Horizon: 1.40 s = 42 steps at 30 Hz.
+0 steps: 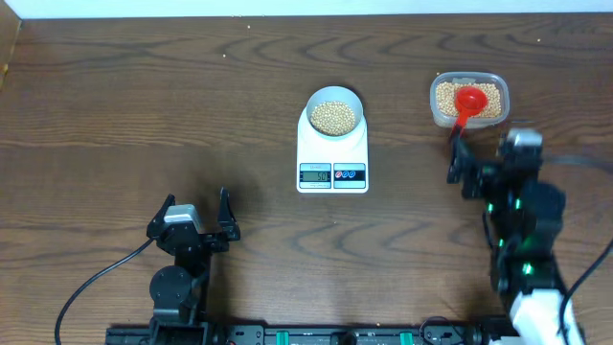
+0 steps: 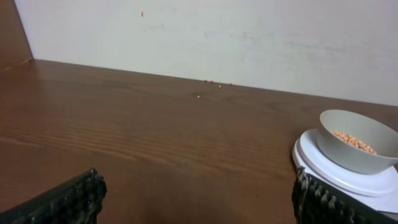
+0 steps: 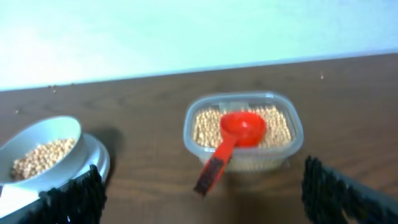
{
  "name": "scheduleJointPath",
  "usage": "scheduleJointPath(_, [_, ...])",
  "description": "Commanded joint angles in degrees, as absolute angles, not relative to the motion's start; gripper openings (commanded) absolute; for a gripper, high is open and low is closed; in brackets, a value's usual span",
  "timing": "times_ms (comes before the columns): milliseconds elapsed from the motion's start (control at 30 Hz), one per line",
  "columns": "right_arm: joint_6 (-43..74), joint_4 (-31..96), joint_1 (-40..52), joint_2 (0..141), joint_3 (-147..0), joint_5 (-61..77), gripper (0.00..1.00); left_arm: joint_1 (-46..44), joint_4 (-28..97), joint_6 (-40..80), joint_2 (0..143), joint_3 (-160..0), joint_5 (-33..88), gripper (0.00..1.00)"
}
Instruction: Scoop item into bowl and weigh 50g on scale
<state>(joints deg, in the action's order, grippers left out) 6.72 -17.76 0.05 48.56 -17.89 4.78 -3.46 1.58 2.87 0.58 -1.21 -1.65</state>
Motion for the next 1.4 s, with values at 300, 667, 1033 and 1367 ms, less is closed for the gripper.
scheduleJointPath(300, [-0.54, -16.32, -0.49, 21.3, -0.3, 7.99, 0.99, -3.18, 4.03, 2.22, 0.23, -0.23, -2.61, 0.98])
scheduleJointPath(667, [-8.93, 1.19, -0.34, 4.36, -0.3, 9.41, 0.99, -3.18, 4.03, 2.22, 0.23, -0.23, -2.61, 0.98])
scheduleJointPath(1033, [-12.93, 3.84, -0.36, 0.27, -0.32, 6.98, 0.99, -3.18, 4.05, 2.22, 0.23, -0.23, -2.61, 0.98])
scheduleJointPath(1367, [-12.91, 4.1, -0.47, 0.27, -0.32, 3.62, 0.99, -3.18, 4.03, 2.22, 0.23, -0.23, -2.61, 0.98])
